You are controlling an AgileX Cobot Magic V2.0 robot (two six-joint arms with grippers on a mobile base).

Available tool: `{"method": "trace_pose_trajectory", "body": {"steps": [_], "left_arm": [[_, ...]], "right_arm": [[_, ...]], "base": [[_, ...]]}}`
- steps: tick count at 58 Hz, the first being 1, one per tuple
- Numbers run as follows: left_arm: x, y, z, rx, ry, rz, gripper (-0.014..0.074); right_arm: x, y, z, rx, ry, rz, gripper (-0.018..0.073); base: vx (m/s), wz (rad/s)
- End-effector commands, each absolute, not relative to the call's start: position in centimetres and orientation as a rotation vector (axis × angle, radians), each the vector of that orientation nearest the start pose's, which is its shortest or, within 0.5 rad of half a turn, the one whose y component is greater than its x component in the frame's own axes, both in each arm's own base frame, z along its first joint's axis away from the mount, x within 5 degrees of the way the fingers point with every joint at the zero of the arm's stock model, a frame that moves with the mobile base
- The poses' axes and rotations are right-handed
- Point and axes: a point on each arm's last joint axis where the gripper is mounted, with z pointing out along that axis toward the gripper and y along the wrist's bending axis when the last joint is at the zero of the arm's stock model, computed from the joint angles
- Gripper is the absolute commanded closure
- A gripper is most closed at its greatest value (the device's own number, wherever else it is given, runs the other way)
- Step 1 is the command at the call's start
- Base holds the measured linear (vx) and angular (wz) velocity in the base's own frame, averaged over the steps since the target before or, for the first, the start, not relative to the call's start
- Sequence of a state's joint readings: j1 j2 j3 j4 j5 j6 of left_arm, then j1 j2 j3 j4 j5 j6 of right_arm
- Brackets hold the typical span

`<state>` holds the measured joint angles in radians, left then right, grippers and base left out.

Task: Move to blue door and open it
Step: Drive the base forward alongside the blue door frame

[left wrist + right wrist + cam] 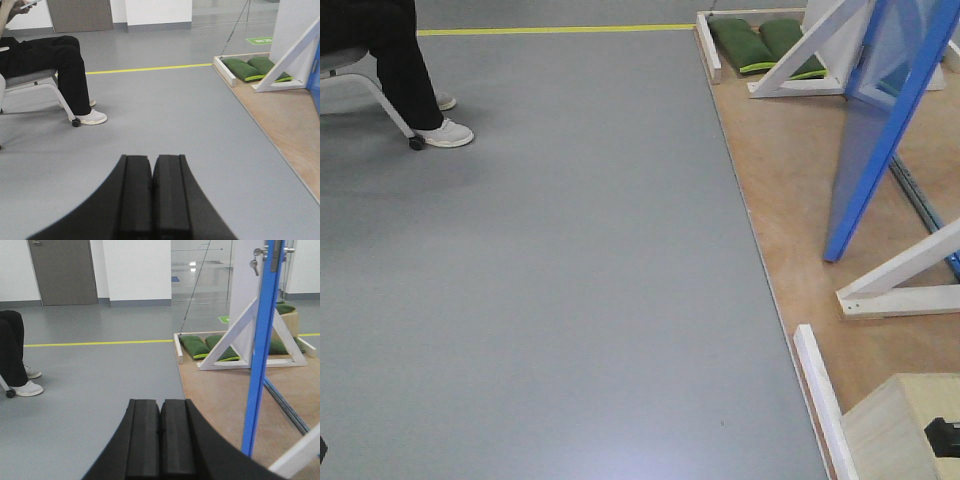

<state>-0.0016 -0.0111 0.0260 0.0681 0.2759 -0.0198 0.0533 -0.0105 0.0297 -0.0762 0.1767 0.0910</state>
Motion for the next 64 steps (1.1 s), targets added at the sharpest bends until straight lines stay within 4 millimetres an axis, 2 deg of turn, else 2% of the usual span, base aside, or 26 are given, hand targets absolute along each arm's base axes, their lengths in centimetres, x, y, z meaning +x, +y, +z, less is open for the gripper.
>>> {"method": "trace_pose_trajectory", "body": {"steps": [1,64], "left_arm": [[5.42,0.06,19.72,0.03,1.65,0.033,0.0524],[5.42,0.07,19.74,0.029,1.649,0.033,0.0524]], "right_arm": [[5.59,0.22,19.55,-0.034,1.582,0.036,0.0547],[5.59,0.22,19.54,-0.034,1.583,0.036,0.0547]], "base": [[0.29,0.13],[0.42,0.04]]}}
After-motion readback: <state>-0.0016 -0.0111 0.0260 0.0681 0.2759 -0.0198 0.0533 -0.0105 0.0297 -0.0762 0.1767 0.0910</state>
